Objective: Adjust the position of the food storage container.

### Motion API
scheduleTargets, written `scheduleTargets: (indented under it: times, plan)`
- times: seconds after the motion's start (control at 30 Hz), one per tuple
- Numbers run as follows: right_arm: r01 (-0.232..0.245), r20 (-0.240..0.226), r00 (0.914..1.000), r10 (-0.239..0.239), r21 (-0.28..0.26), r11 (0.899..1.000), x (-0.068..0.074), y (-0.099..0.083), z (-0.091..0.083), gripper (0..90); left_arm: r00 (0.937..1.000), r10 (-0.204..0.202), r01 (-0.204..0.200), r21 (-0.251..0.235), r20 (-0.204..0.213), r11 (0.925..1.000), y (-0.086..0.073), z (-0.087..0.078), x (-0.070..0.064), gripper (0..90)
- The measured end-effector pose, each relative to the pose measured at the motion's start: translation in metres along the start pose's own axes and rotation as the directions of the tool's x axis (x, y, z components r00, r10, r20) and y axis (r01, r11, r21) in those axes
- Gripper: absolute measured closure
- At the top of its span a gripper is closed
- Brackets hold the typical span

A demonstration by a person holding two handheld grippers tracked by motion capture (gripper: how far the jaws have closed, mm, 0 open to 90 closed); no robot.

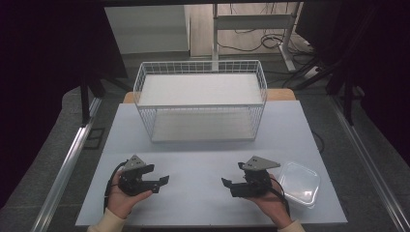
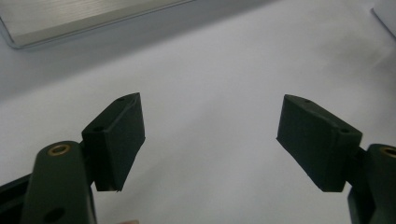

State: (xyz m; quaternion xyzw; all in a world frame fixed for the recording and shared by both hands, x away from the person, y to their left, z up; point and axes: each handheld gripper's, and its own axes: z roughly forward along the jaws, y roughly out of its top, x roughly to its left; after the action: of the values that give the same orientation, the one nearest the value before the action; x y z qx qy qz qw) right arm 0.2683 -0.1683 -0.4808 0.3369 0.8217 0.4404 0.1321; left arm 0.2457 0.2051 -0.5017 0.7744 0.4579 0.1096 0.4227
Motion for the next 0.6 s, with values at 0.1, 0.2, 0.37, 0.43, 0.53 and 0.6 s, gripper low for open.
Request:
scheduleTargets:
  times: [0.1, 0.2, 0.37, 0.43, 0.53, 0.6]
  plan:
    - [0.0, 0.001, 1.0, 0.0, 0.004, 1.0, 0.0007, 0.0, 0.0002, 18.3, 1.0, 0.007, -0.007, 0.0, 0.002, 1.0, -0.0001, -0.0002, -0.0013, 22.6]
    - [0.0, 0.001, 1.0, 0.0, 0.012, 1.0, 0.0013, 0.0002, 0.0011, 18.6, 1.0, 0.009, -0.009, 0.0, 0.003, 1.0, 0.0, -0.0007, -0.0019, 22.5]
    - [0.007, 0.004, 1.0, -0.007, 0.022, 1.0, 0.0048, 0.0007, 0.0021, 18.8, 1.0, 0.003, -0.003, -0.004, 0.001, 1.0, 0.0006, -0.0014, -0.0028, 22.5]
    - [0.008, 0.002, 1.0, -0.009, 0.021, 1.0, 0.005, 0.0008, 0.0022, 18.8, 1.0, 0.005, -0.005, -0.005, 0.0, 1.0, 0.0008, -0.0016, -0.0029, 22.5]
    - [0.011, 0.002, 0.9999, -0.011, 0.024, 1.0, 0.0043, 0.0012, 0.0023, 19.1, 1.0, 0.001, -0.001, -0.005, 0.003, 1.0, 0.0017, -0.0024, -0.0025, 22.5]
    - [0.007, -0.001, 1.0, -0.007, 0.021, 1.0, 0.0041, 0.0027, 0.0005, 19.5, 0.9999, -0.012, 0.012, -0.011, -0.002, 0.9999, 0.0045, -0.003, -0.0031, 22.5]
